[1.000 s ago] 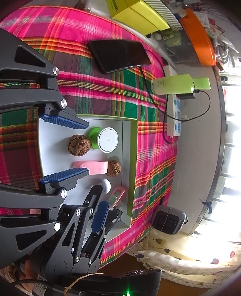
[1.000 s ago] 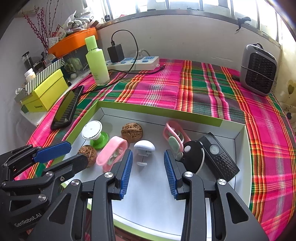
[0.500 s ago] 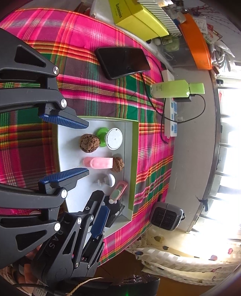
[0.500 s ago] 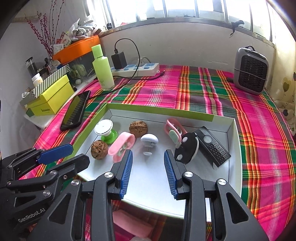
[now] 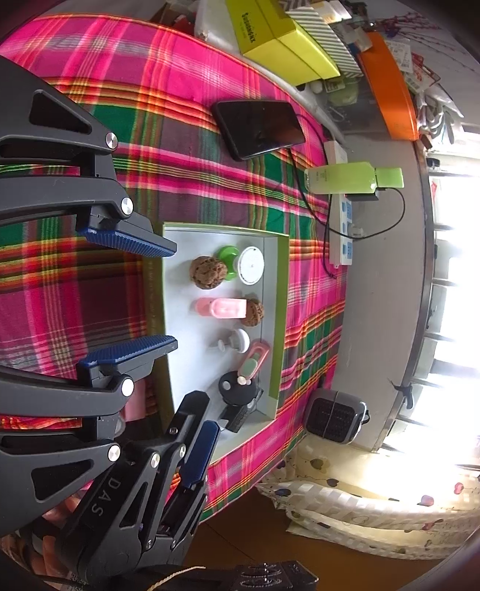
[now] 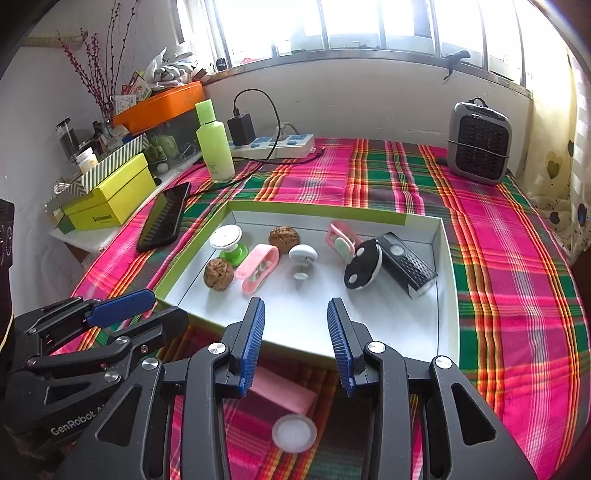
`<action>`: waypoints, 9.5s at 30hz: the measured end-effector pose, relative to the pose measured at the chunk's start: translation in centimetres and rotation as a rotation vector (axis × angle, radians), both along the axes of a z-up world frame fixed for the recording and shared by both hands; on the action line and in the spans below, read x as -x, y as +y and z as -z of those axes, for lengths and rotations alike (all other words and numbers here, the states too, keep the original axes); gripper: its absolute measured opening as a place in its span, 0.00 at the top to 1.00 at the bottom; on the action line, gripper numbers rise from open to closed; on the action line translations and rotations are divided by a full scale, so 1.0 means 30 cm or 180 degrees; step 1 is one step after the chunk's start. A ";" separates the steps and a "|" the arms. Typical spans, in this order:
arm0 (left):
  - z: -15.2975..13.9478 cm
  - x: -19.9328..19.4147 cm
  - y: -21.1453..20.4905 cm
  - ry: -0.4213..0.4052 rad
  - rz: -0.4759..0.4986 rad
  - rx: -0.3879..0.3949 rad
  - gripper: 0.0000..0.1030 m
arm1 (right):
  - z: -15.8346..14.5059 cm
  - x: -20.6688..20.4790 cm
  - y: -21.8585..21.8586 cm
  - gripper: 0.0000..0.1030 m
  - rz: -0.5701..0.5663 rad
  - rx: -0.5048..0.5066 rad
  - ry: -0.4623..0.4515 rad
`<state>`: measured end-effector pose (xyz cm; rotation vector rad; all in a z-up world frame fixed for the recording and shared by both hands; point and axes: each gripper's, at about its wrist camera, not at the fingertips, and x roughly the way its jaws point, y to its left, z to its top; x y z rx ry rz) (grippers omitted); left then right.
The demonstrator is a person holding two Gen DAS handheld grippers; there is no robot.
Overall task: Organize objects
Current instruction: 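Lift both open tools out of the box, then move left tool toward the pink clip while right tool closes on the white cup, then close left tool on the pink clip while right tool holds the white cup, then carry pink clip and white cup over the box with both tools, then open left tool to drop pink clip in box while right tool releases white cup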
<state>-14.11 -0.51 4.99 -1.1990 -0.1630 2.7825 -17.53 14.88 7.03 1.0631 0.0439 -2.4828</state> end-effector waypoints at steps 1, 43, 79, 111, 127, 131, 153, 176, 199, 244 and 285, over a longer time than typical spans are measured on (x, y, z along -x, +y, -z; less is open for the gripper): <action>0.001 -0.007 0.000 0.0004 0.0004 0.0001 0.58 | 0.001 -0.012 0.004 0.64 0.0015 -0.0015 0.0008; 0.099 -0.108 0.004 -0.0180 0.0180 -0.0158 0.57 | 0.133 -0.166 0.041 0.54 0.0249 -0.0283 -0.0234; 0.096 0.006 0.203 -0.0182 0.0834 0.0010 0.55 | 0.134 -0.192 0.190 0.72 0.0396 -0.0366 -0.0233; 0.097 -0.060 0.292 -0.0173 0.0935 0.0126 0.55 | 0.136 -0.200 0.282 0.72 0.0476 -0.0248 -0.0258; 0.132 0.025 0.311 -0.0249 0.0933 0.0120 0.55 | 0.136 -0.187 0.279 0.72 0.0440 -0.0262 -0.0261; 0.134 0.035 0.315 -0.0235 0.0917 0.0127 0.56 | 0.137 -0.178 0.277 0.72 0.0433 -0.0269 -0.0264; 0.134 0.047 0.316 -0.0194 0.0779 0.0250 0.84 | 0.139 -0.165 0.275 0.72 0.0424 -0.0293 -0.0265; 0.122 0.011 0.287 -0.0168 0.0757 0.0102 0.84 | 0.131 -0.167 0.269 0.72 0.0395 -0.0240 -0.0237; 0.069 -0.018 0.233 -0.0061 0.0610 0.0047 0.84 | 0.073 -0.155 0.209 0.72 0.0236 -0.0154 -0.0093; 0.043 0.214 0.159 -0.0116 0.0390 0.0022 0.84 | 0.051 0.121 0.118 0.72 0.0122 -0.0198 -0.0104; 0.129 0.288 0.184 -0.0275 0.0304 0.0119 0.84 | 0.116 0.187 0.102 0.72 0.0077 -0.0246 -0.0181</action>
